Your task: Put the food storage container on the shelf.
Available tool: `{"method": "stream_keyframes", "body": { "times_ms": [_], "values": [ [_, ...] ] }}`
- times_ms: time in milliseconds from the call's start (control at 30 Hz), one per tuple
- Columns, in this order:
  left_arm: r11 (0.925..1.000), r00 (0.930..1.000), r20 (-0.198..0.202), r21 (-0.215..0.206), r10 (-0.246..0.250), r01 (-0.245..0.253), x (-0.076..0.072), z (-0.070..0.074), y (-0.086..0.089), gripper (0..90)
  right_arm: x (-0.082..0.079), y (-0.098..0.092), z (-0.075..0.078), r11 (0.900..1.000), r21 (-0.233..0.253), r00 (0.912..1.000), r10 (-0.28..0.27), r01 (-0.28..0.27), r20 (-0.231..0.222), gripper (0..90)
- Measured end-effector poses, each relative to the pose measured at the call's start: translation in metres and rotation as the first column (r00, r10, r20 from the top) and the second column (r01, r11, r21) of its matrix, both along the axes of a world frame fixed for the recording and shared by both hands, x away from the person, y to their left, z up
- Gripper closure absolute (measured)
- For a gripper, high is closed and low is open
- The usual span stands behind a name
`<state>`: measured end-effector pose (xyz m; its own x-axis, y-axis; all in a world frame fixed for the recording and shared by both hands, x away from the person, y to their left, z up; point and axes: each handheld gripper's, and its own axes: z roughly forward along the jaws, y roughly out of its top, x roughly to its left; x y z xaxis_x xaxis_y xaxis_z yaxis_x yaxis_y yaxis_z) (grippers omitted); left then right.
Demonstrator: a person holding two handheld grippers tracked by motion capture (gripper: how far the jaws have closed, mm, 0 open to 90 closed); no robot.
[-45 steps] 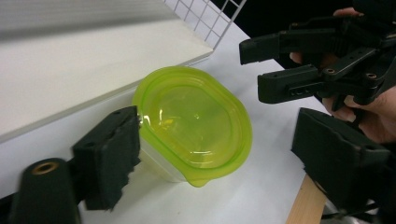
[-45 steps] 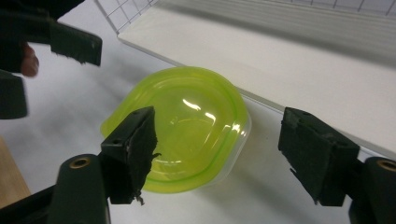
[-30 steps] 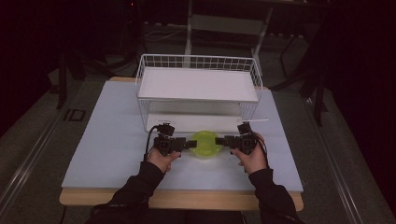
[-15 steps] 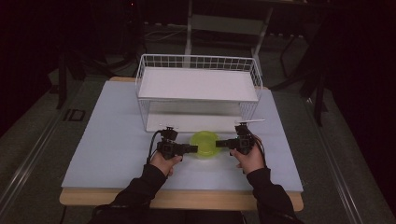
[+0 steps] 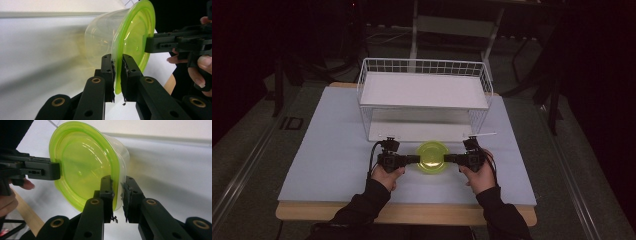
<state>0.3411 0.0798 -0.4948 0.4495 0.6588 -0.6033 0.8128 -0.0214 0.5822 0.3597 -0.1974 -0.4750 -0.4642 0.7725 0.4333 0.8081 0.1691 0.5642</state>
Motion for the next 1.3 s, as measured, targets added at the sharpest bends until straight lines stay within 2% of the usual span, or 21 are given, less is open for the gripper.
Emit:
{"method": "stream_keyframes", "body": {
  "times_ms": [133, 467, 733, 767, 800, 833, 967, 1033, 1233, 1300],
  "values": [
    [0.9998, 0.9996, 0.028, 0.018, -0.007, 0.006, -0.005, 0.013, 0.001, 82.5, -0.009, 0.003, 0.012, 1.000, -0.015, 0.9984, 0.007, -0.006, 0.055, 79.5],
    [0.9996, 0.9970, 0.075, 0.023, -0.020, 0.019, -0.018, 0.055, 0.011, 82.6, -0.025, 0.009, 0.050, 1.000, 0.005, 0.9915, 0.024, -0.025, 0.128, 79.6],
    [0.9998, 0.9928, 0.119, -0.005, -0.017, 0.017, -0.022, 0.089, 0.020, 82.6, -0.033, 0.014, 0.084, 0.999, 0.032, 0.9819, 0.026, -0.032, 0.188, 79.8],
    [0.9998, 0.9928, 0.119, -0.005, -0.017, 0.017, -0.022, 0.089, 0.020, 82.6, -0.033, 0.014, 0.084, 0.999, 0.032, 0.9819, 0.026, -0.032, 0.188, 79.8],
    [0.9998, 0.9922, 0.124, -0.010, -0.018, 0.019, -0.020, 0.096, 0.023, 82.6, -0.033, 0.015, 0.089, 0.999, 0.035, 0.9793, 0.025, -0.033, 0.201, 79.8],
    [0.9997, 0.9915, 0.129, -0.013, -0.017, 0.018, -0.019, 0.099, 0.024, 82.6, -0.032, 0.016, 0.098, 0.999, 0.039, 0.9776, 0.025, -0.034, 0.209, 79.8],
    [0.9998, 0.9889, 0.148, -0.021, -0.001, 0.004, -0.014, 0.113, 0.026, 82.6, -0.028, 0.019, 0.112, 0.999, 0.039, 0.9727, 0.016, -0.026, 0.232, 79.9],
    [0.9998, 0.9849, 0.173, -0.020, 0.012, -0.009, -0.011, 0.118, 0.026, 82.5, -0.024, 0.022, 0.120, 0.999, 0.032, 0.9713, 0.013, -0.021, 0.238, 79.8],
    [0.9991, 0.9840, 0.174, -0.026, 0.038, -0.034, 0.003, 0.134, 0.030, 82.5, -0.007, 0.028, 0.136, 1.000, 0.023, 0.9700, -0.002, -0.003, 0.243, 79.8],
    [0.9989, 0.9841, 0.173, -0.031, 0.039, -0.034, 0.010, 0.139, 0.030, 82.4, -0.002, 0.029, 0.141, 0.999, 0.034, 0.9711, -0.010, 0.002, 0.238, 79.8]
  ]
}}
